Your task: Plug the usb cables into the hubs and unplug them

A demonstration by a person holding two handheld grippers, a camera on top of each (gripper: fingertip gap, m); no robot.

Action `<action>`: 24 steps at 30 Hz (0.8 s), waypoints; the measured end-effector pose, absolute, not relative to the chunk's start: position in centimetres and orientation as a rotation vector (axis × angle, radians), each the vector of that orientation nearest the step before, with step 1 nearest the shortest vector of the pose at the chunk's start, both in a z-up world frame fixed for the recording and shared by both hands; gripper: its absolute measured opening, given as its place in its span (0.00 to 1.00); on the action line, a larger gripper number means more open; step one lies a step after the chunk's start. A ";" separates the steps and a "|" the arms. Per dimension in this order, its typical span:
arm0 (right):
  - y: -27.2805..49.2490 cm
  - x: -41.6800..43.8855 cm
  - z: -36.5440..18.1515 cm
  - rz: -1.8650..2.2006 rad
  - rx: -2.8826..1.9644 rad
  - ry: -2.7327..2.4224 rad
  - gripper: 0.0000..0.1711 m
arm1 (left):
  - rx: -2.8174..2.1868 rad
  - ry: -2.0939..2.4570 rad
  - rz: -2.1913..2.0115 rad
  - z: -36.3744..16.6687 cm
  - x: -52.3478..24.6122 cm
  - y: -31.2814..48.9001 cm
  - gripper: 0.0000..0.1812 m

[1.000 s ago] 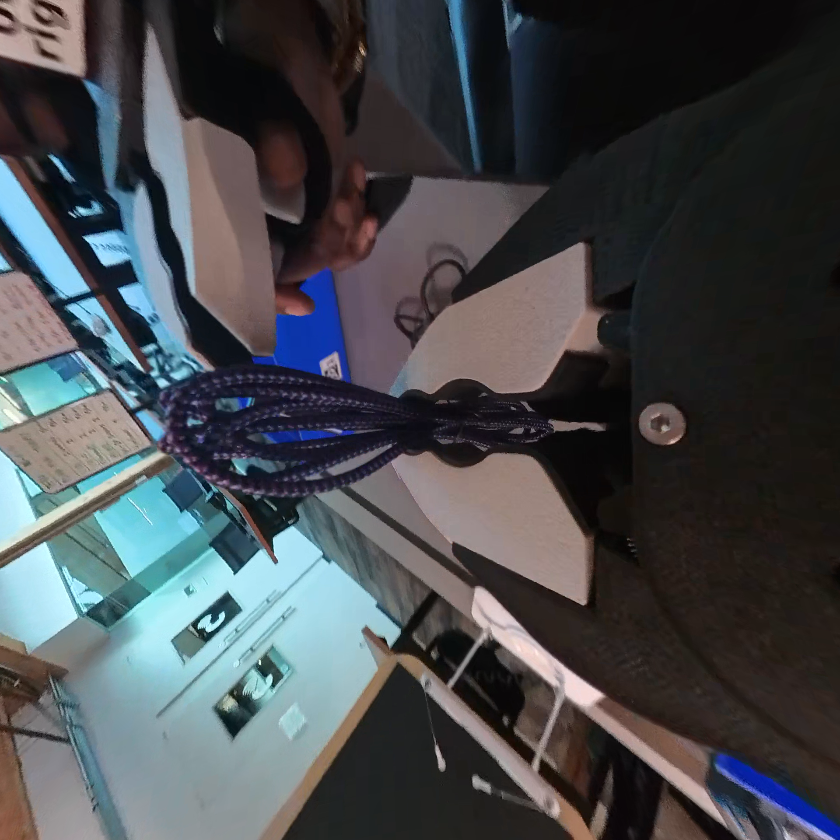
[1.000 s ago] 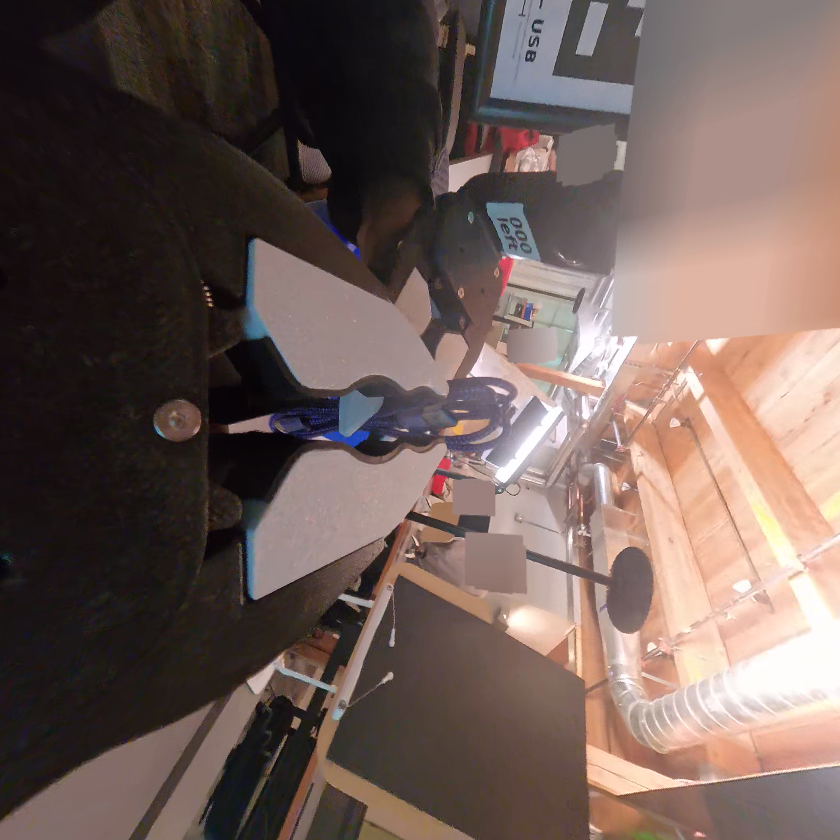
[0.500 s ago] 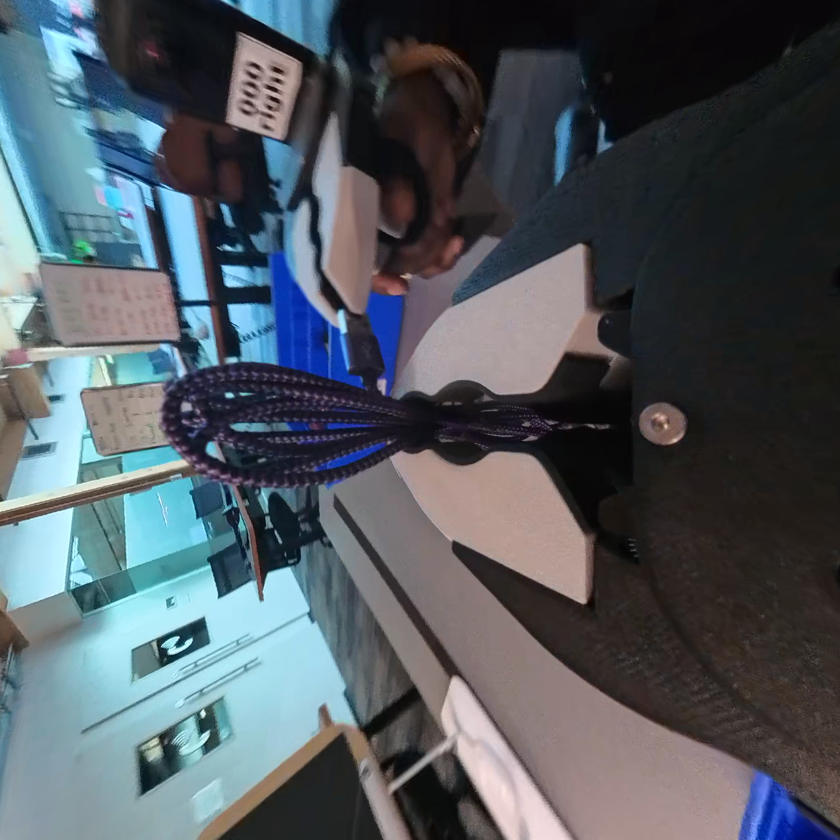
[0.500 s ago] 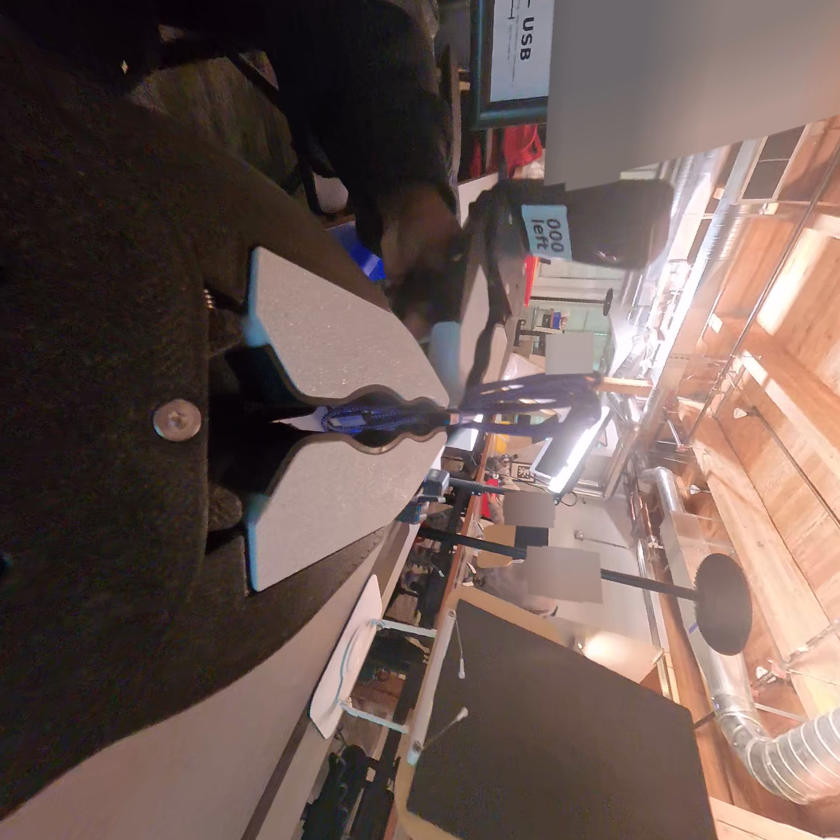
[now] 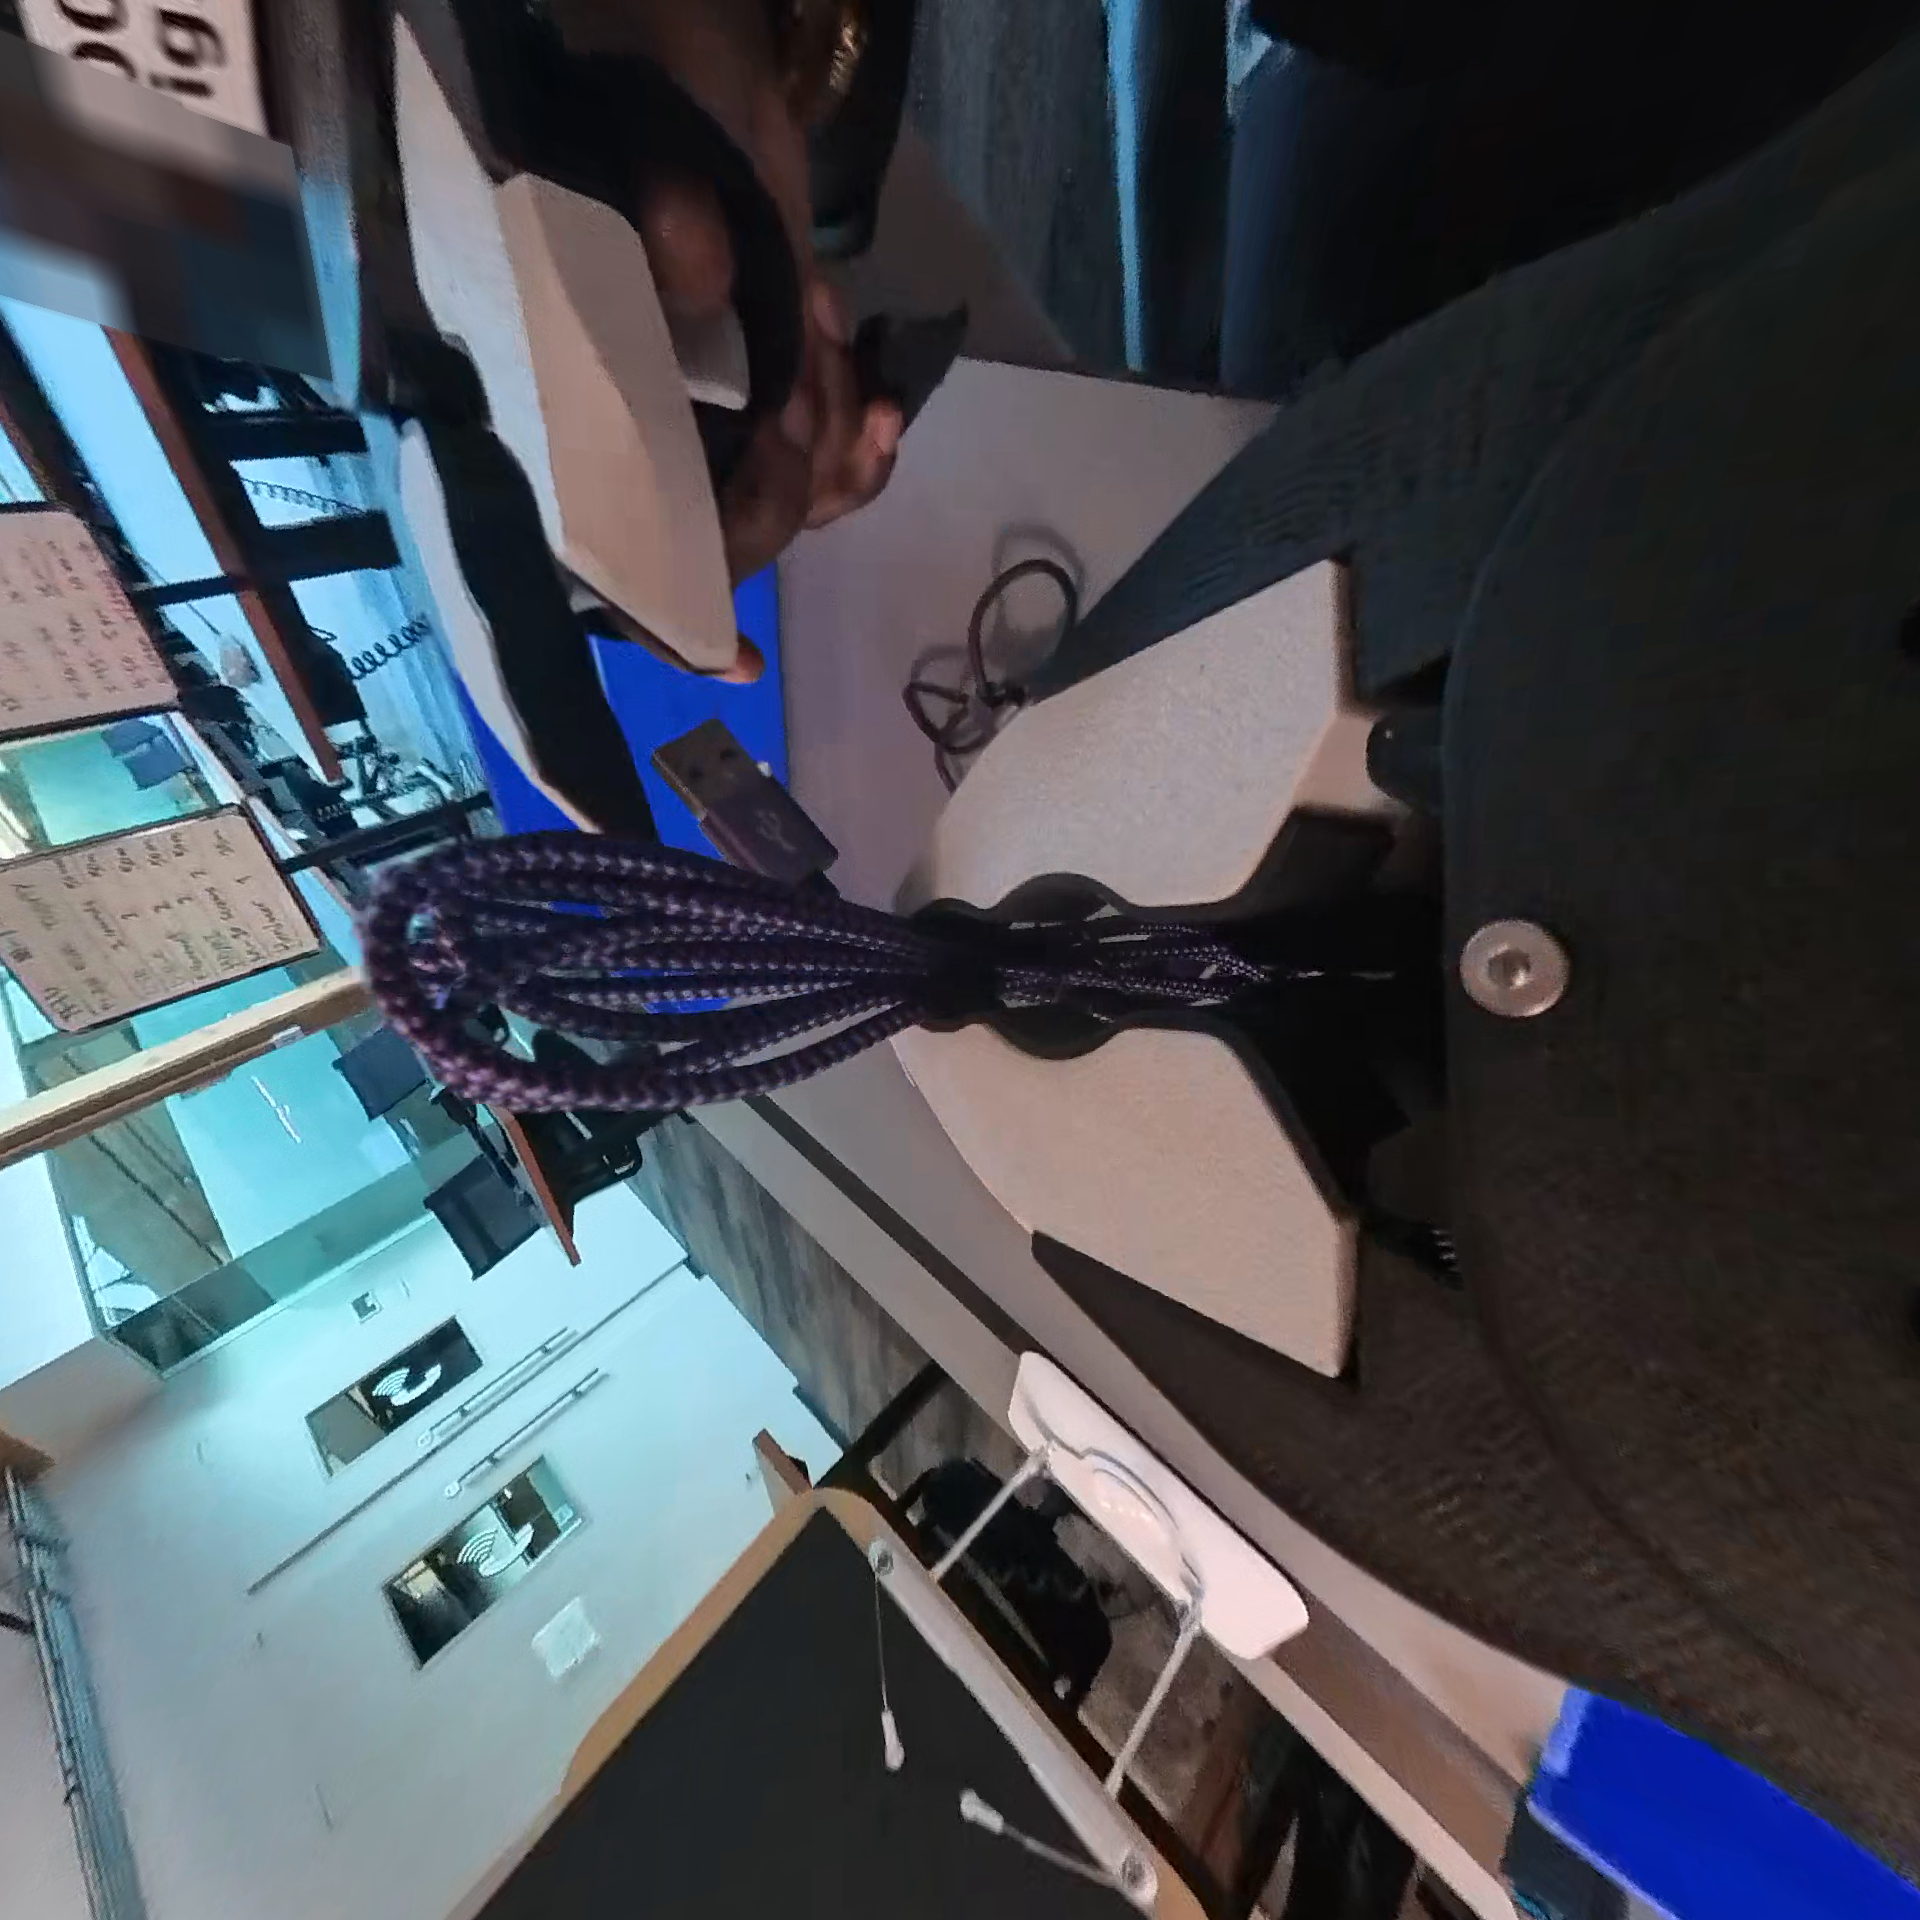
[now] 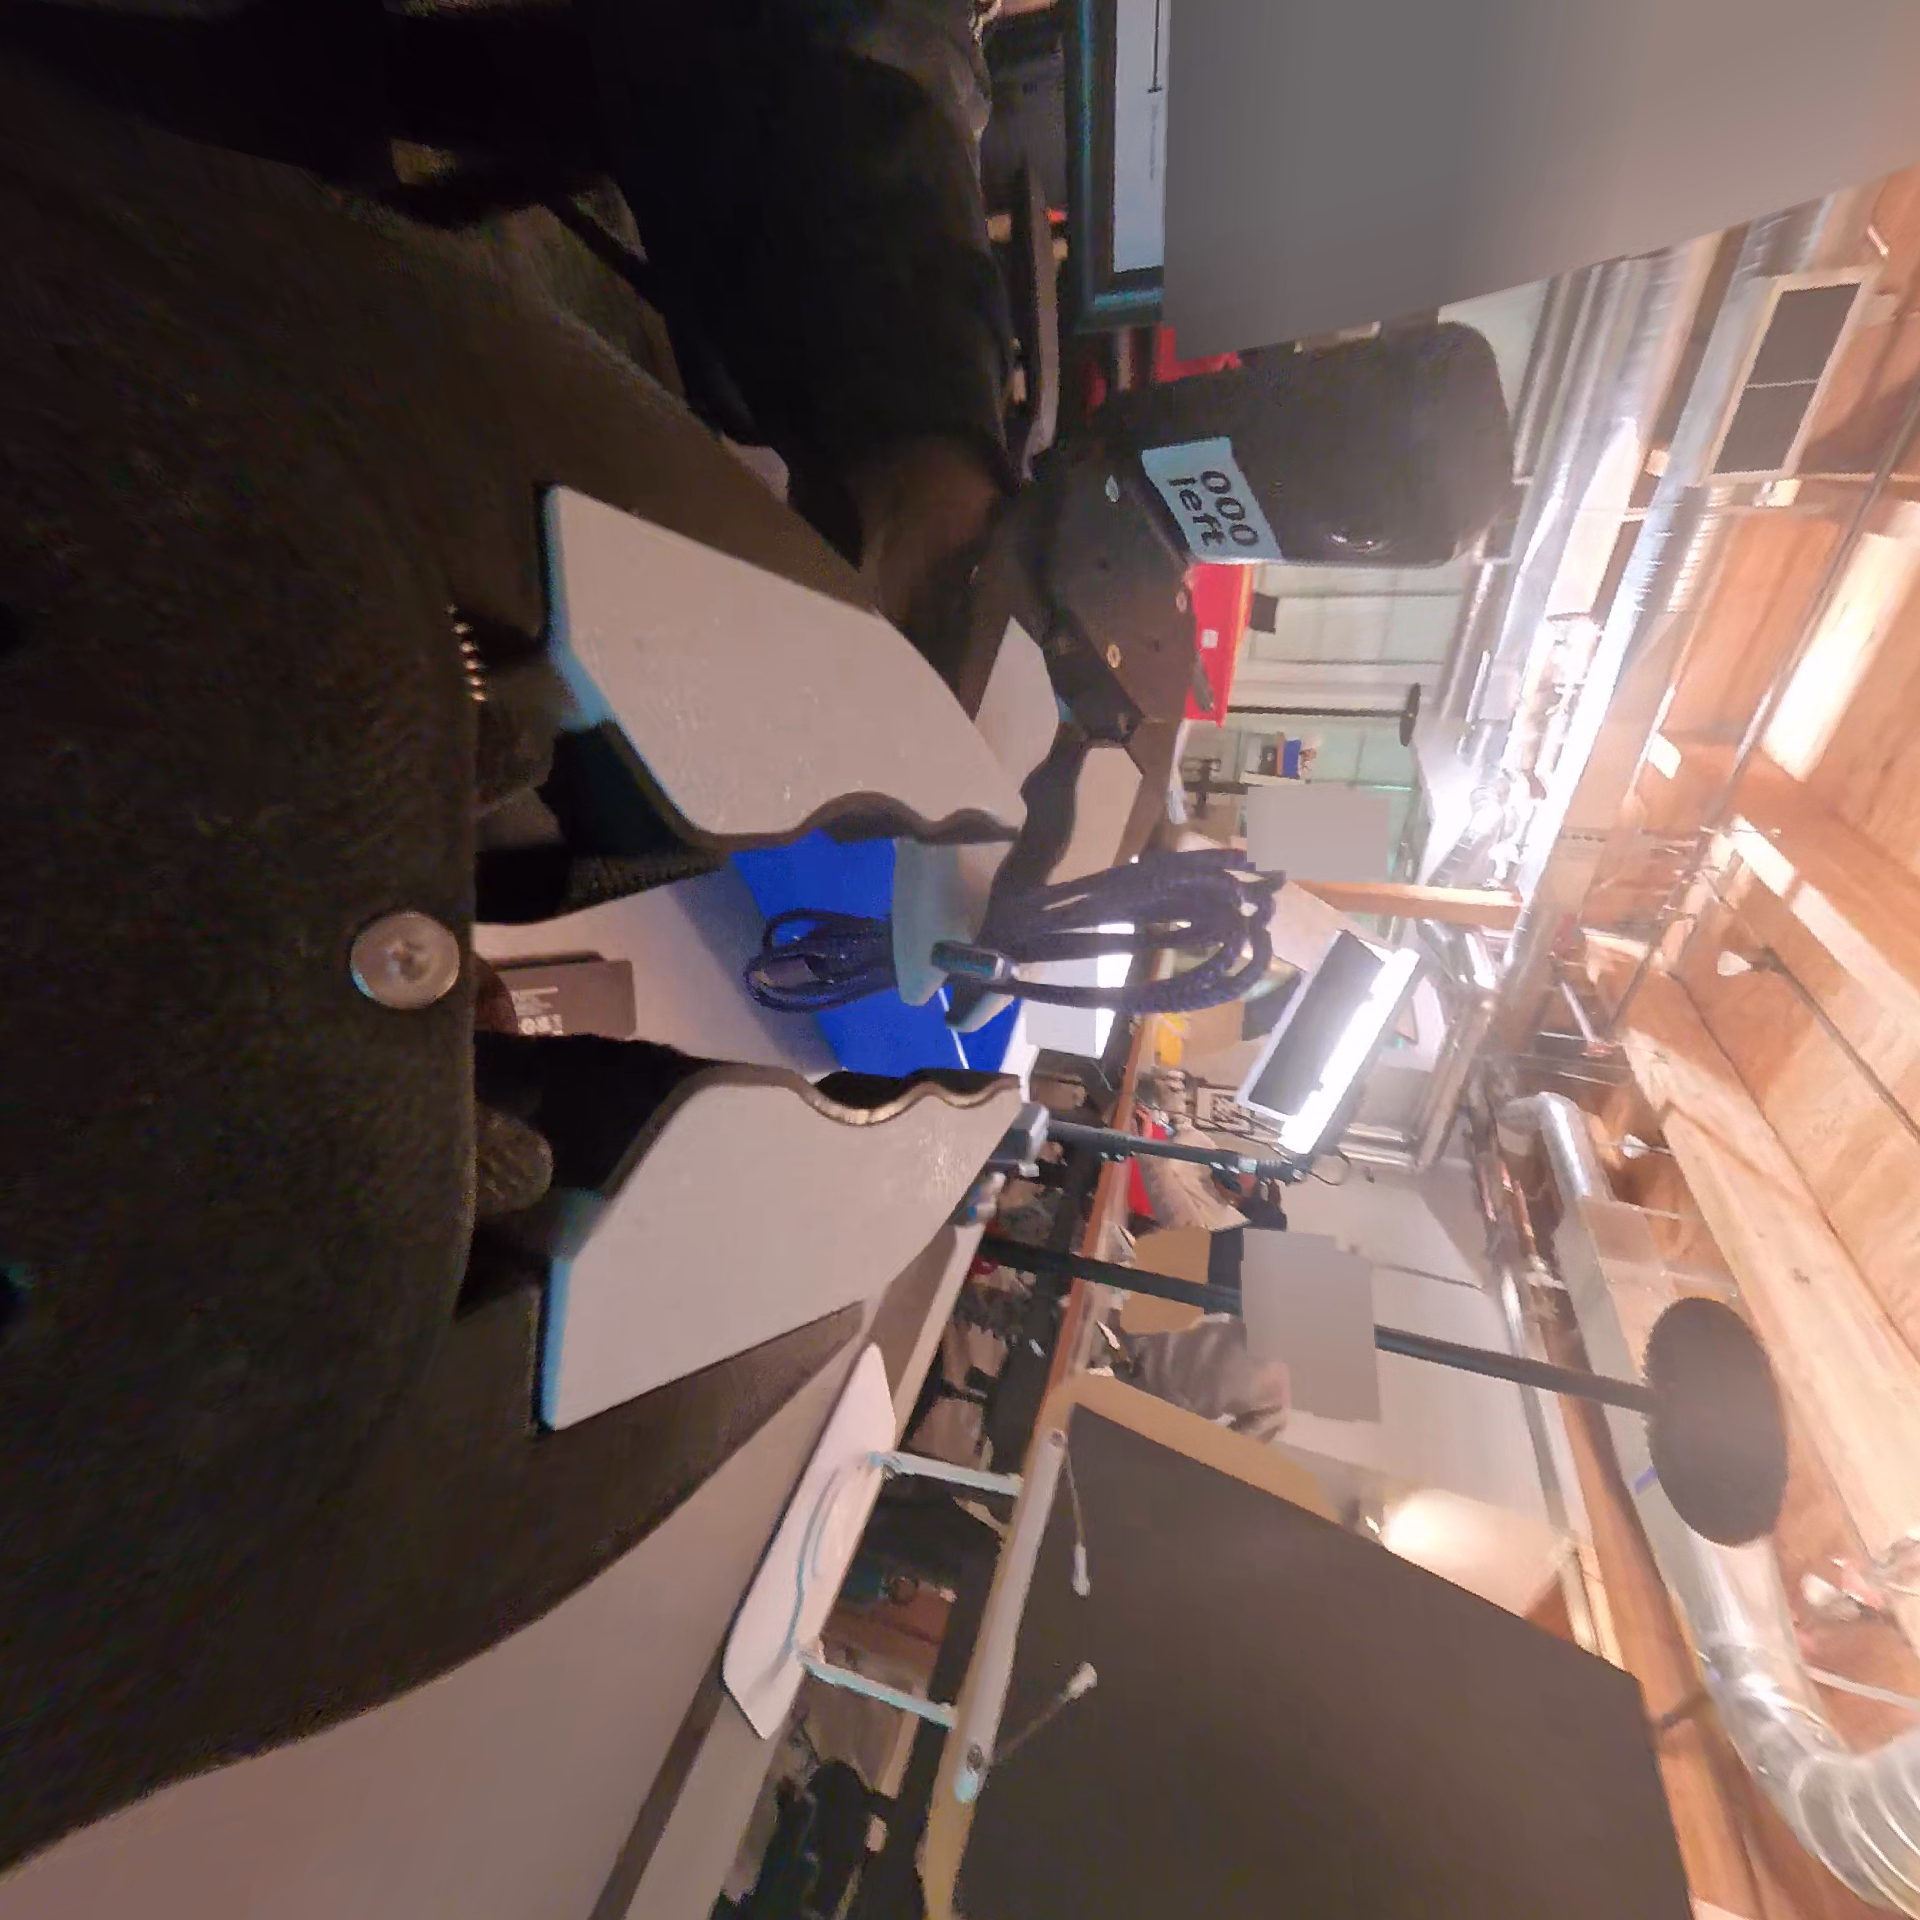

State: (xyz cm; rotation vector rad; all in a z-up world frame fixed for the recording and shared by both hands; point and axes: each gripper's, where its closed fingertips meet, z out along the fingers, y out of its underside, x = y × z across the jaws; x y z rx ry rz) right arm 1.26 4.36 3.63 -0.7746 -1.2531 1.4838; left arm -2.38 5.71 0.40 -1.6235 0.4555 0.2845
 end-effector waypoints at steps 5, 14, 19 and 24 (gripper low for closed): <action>4.2 0.4 2.3 1.420 -0.800 -1.313 0.06 | -1.641 0.527 0.376 -0.3 -2.0 5.9 0.06; 4.3 1.7 4.1 1.371 -0.670 -1.272 0.03 | -1.589 0.376 -0.046 0.8 -0.9 5.7 0.09; 3.8 2.2 4.5 1.370 -0.625 -1.256 0.03 | -1.555 0.327 -0.039 1.4 -0.8 5.6 0.07; 4.0 1.0 2.8 1.353 -0.677 -1.322 0.02 | -1.480 0.146 -0.431 2.9 -1.1 4.8 0.06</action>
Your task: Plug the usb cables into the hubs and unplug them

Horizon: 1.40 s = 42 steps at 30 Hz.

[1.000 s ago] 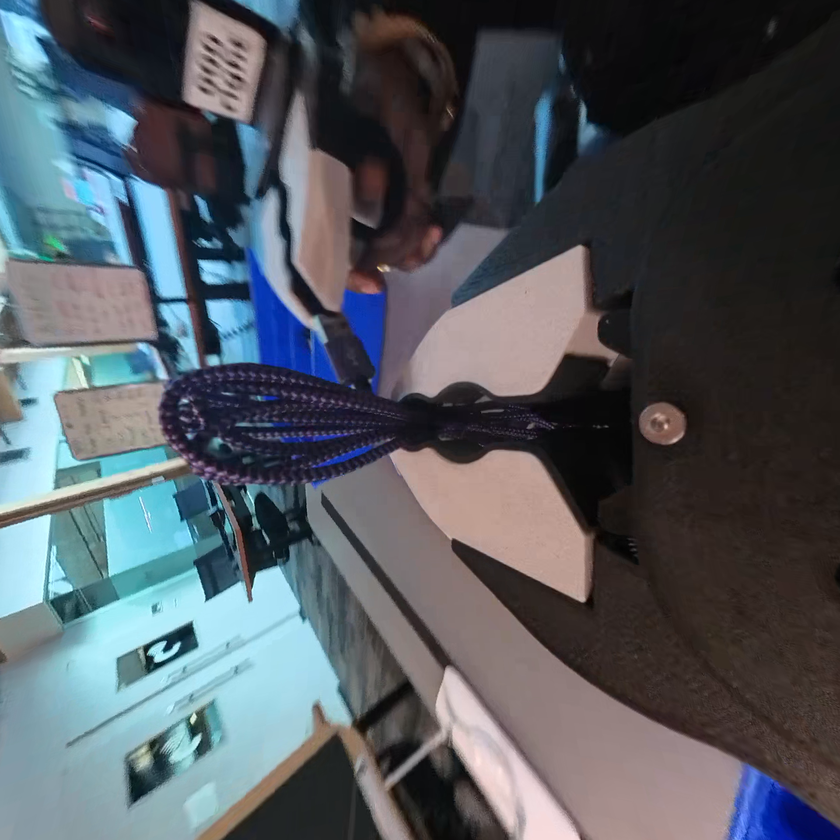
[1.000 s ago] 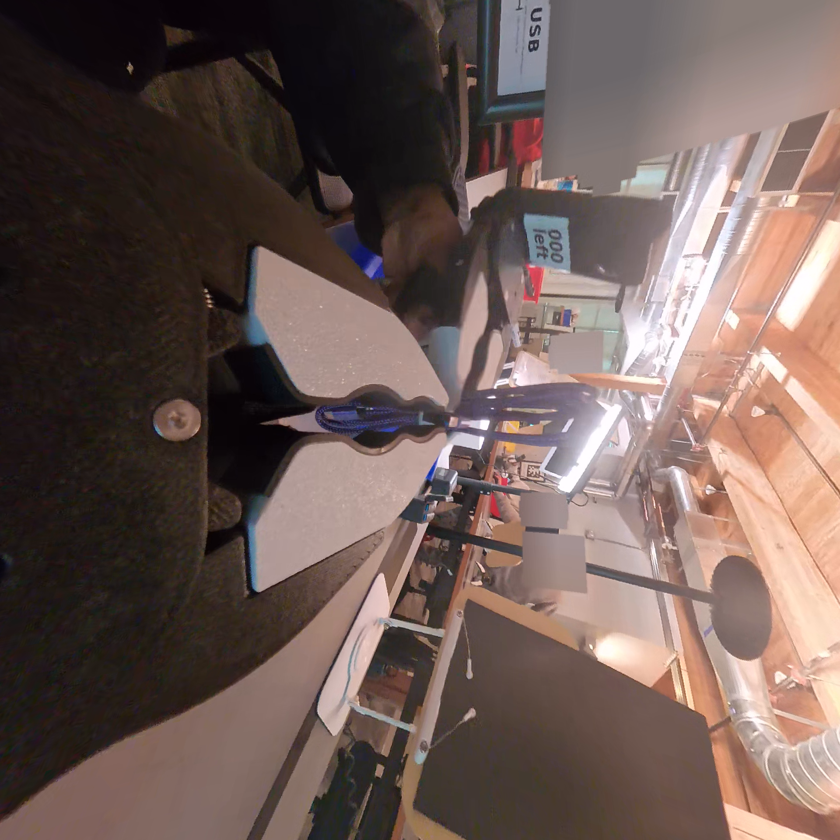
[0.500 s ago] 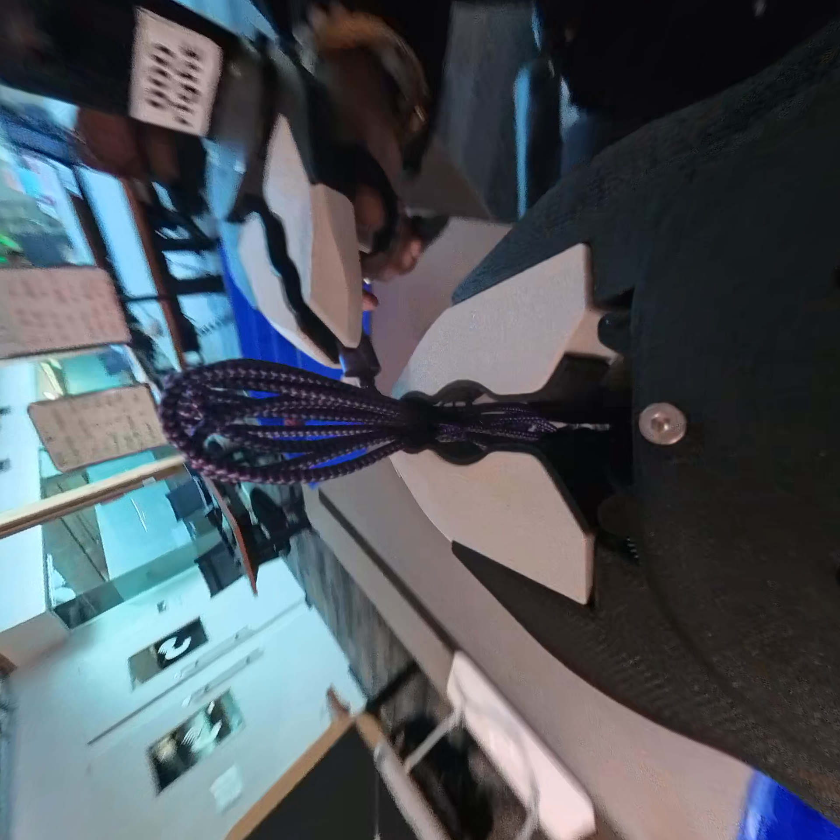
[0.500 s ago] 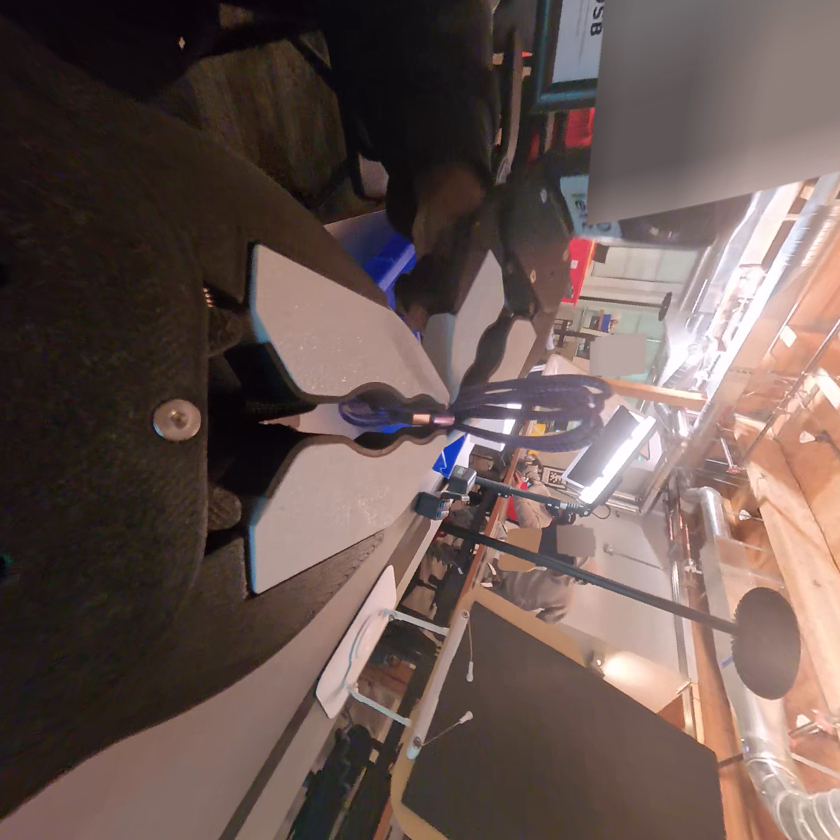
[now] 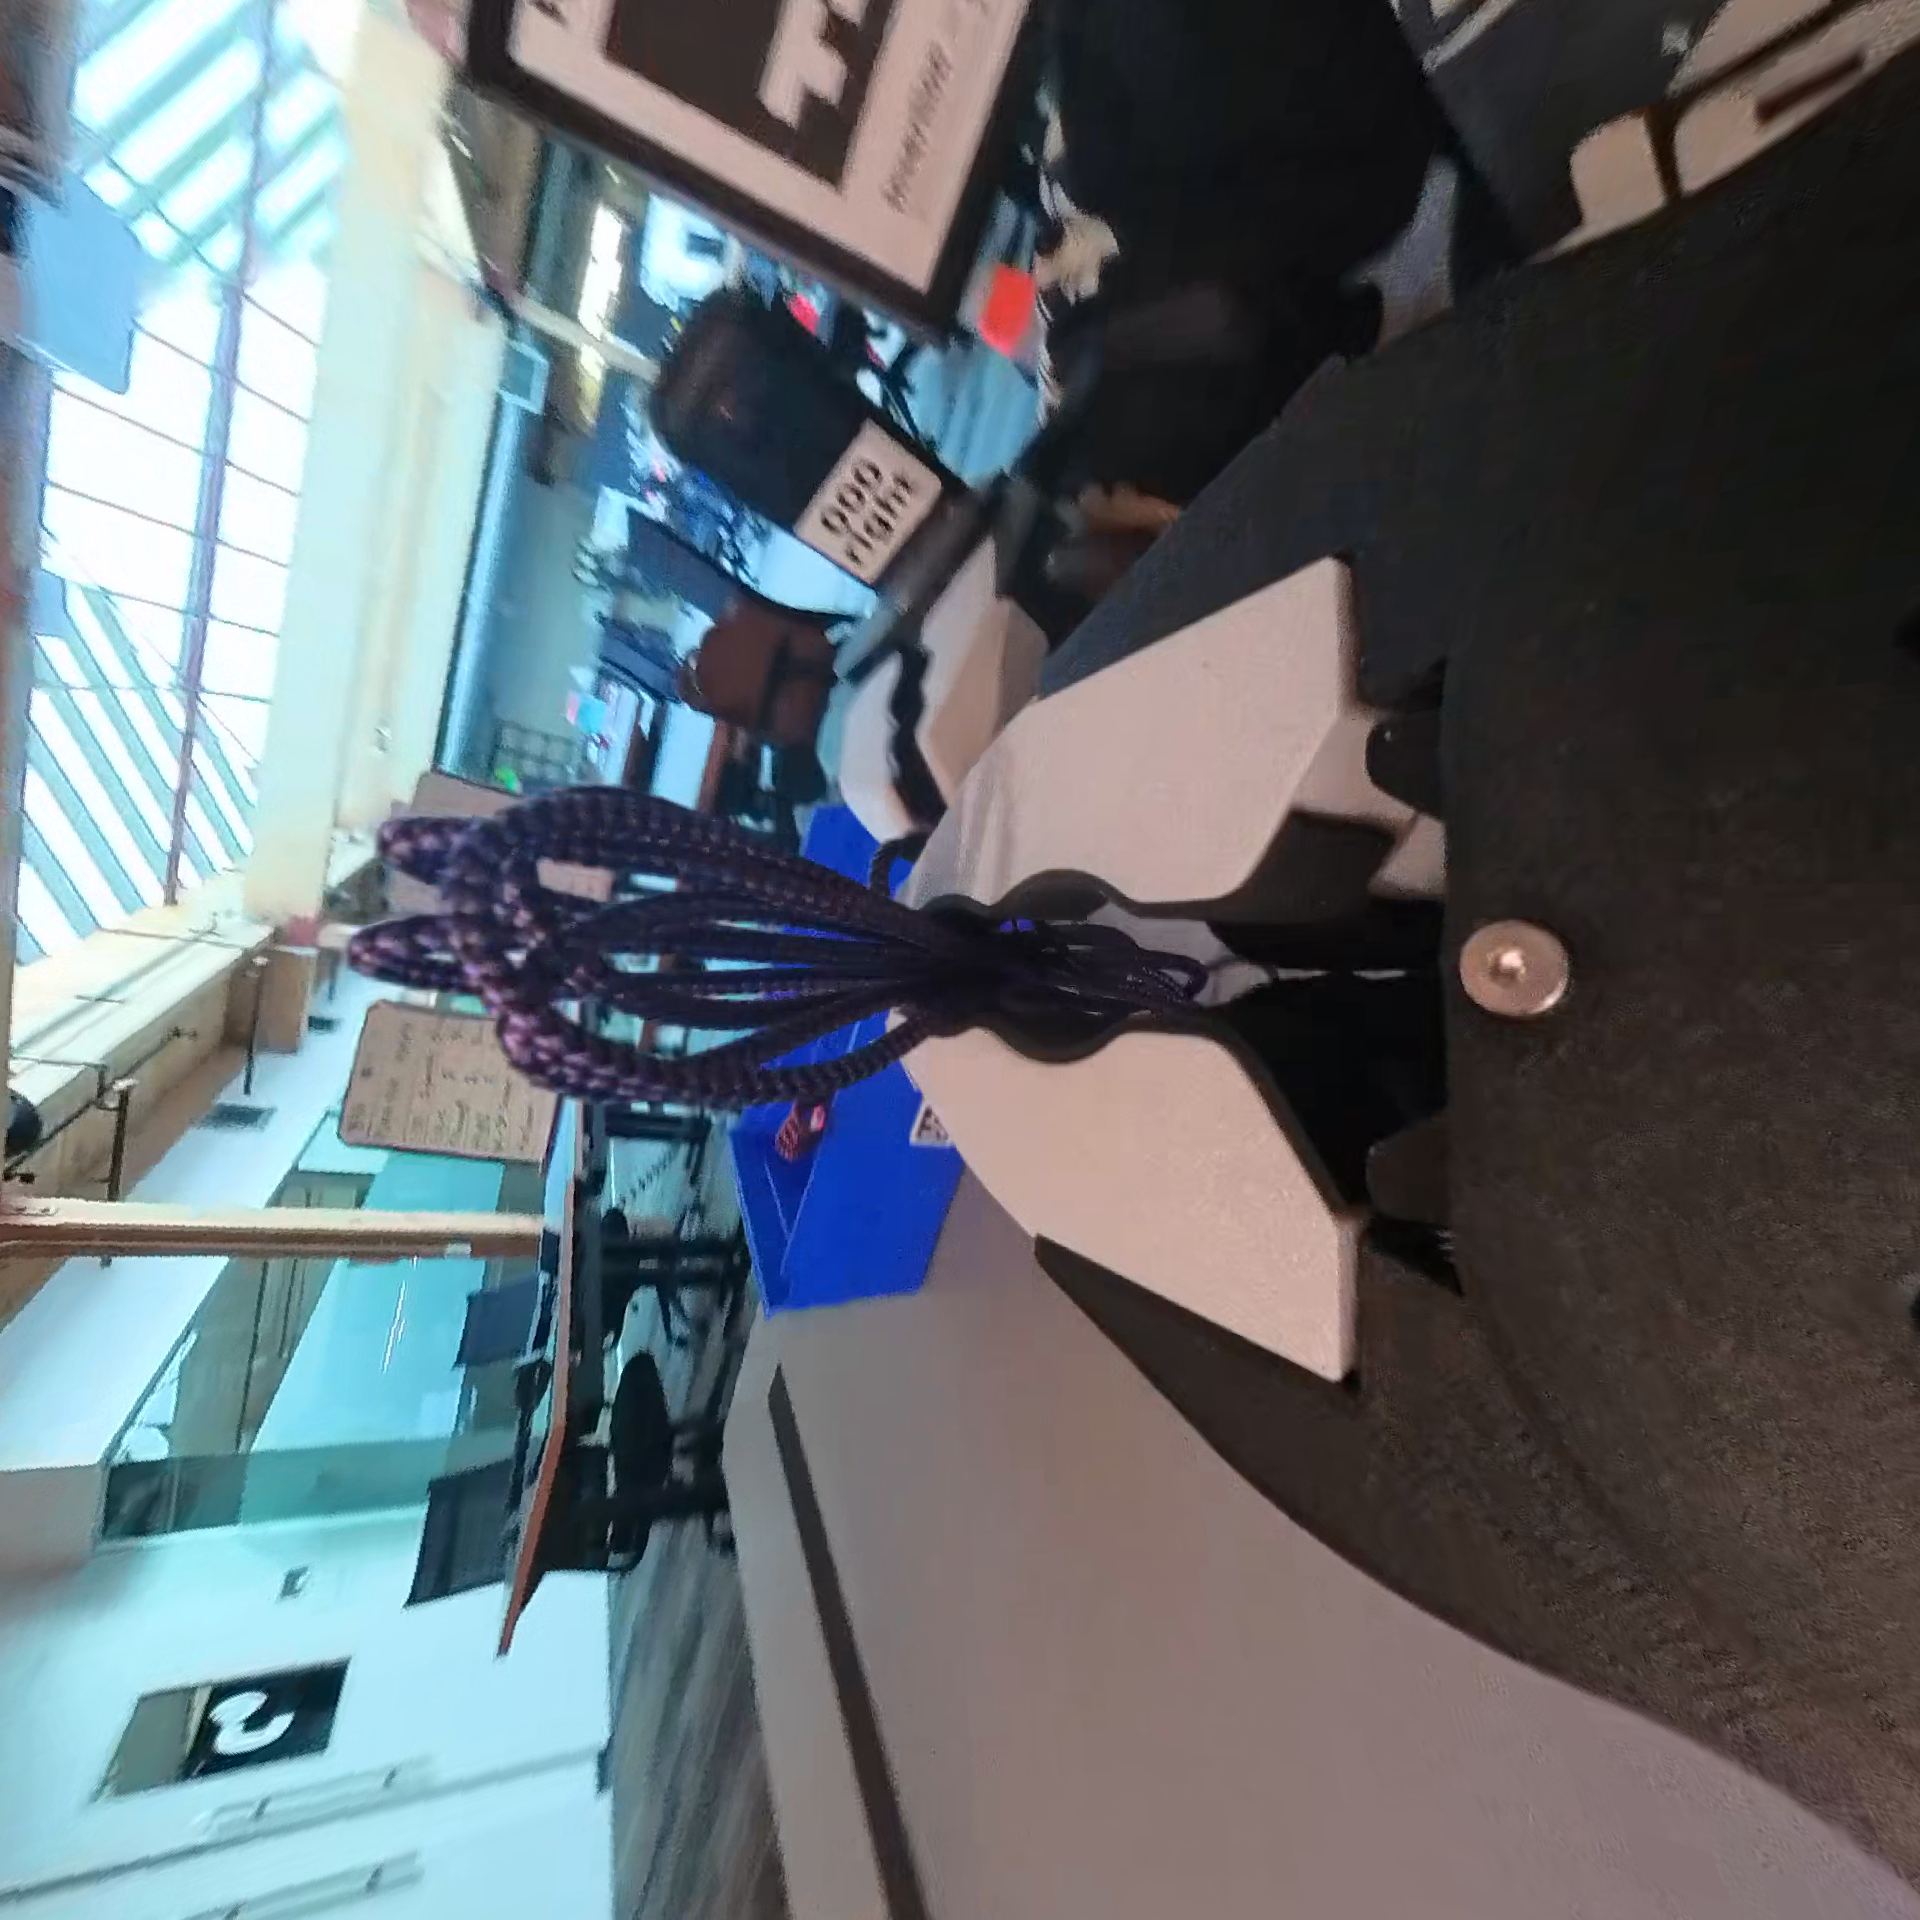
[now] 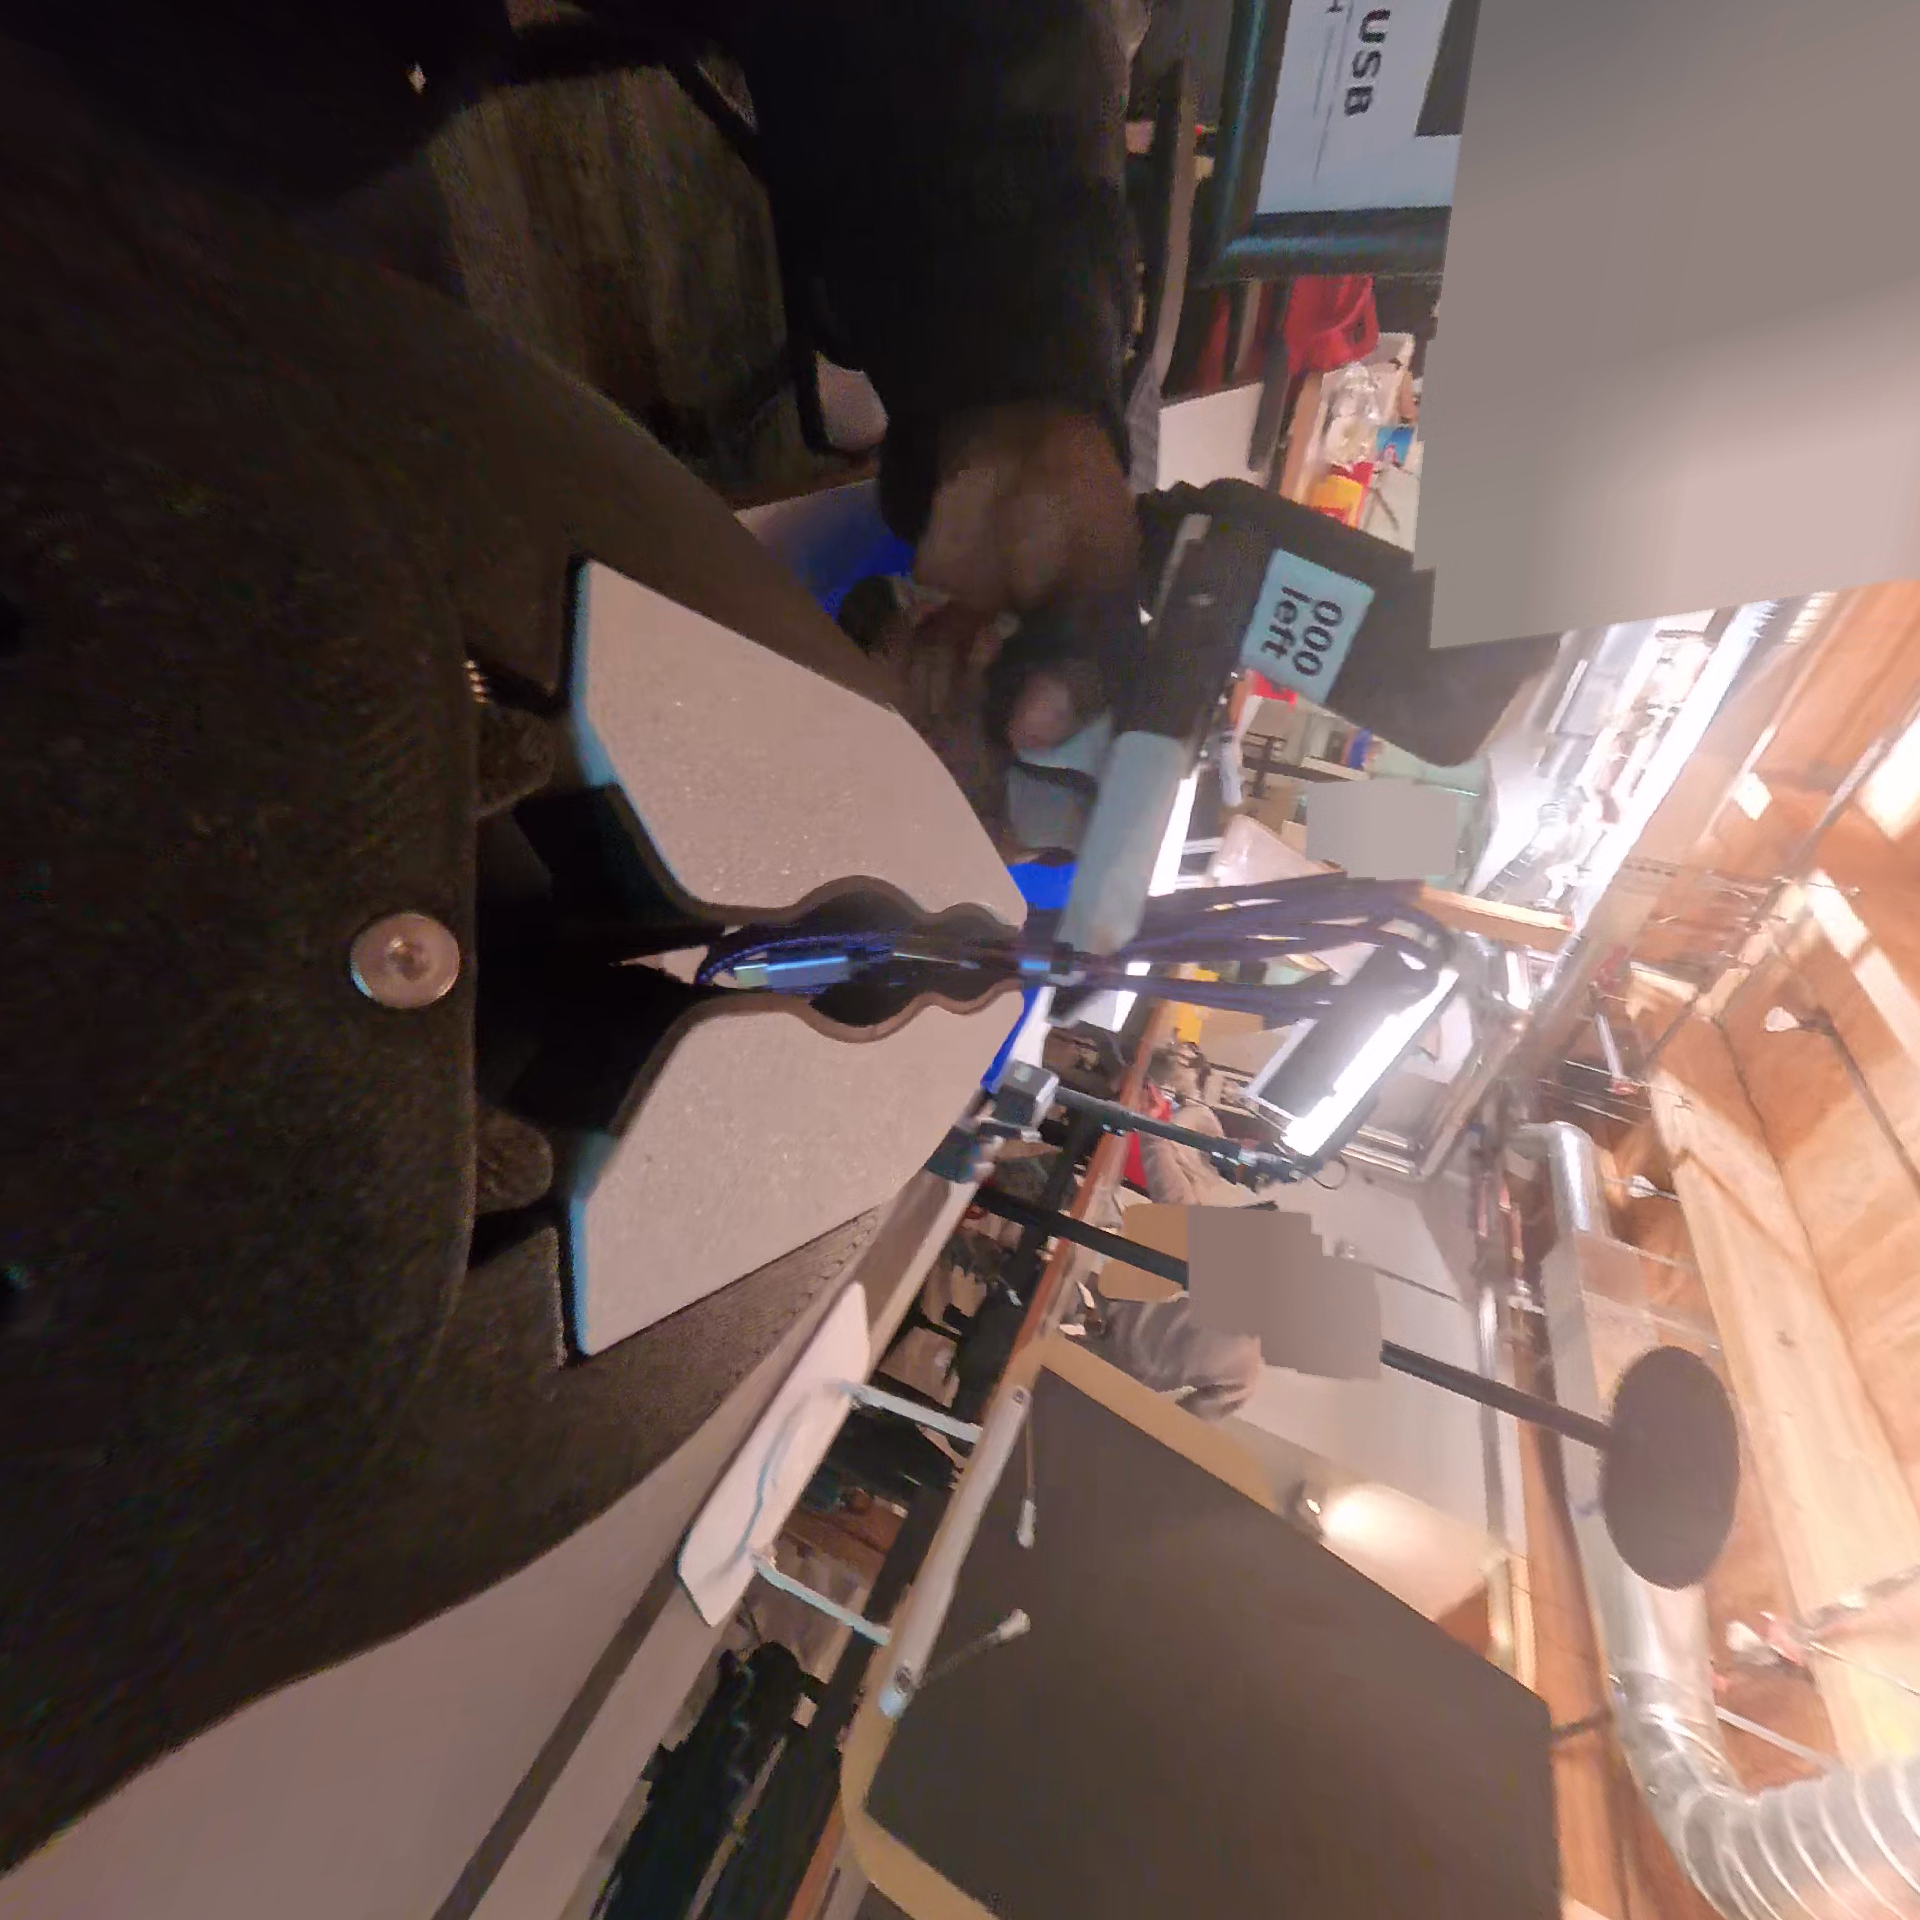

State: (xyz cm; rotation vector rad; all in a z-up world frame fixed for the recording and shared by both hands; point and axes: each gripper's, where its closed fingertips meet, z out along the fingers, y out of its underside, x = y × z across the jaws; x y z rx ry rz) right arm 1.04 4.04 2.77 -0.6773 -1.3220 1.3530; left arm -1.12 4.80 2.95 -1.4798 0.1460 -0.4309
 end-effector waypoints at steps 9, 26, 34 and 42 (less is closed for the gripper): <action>4.8 1.4 3.4 1.413 -0.678 -1.248 0.01 | -1.475 0.098 -0.523 2.9 -1.4 4.9 0.06; 4.4 2.3 5.0 1.569 -0.691 -1.156 0.16 | -1.484 0.115 -0.600 2.2 -0.4 5.1 0.06; 5.0 1.5 4.0 1.536 -0.796 -1.244 0.04 | -1.570 0.247 -0.391 1.2 -0.5 5.4 0.06; 5.4 1.0 3.1 1.614 -0.871 -1.290 0.04 | -1.615 0.274 -0.336 0.5 -1.1 5.6 0.07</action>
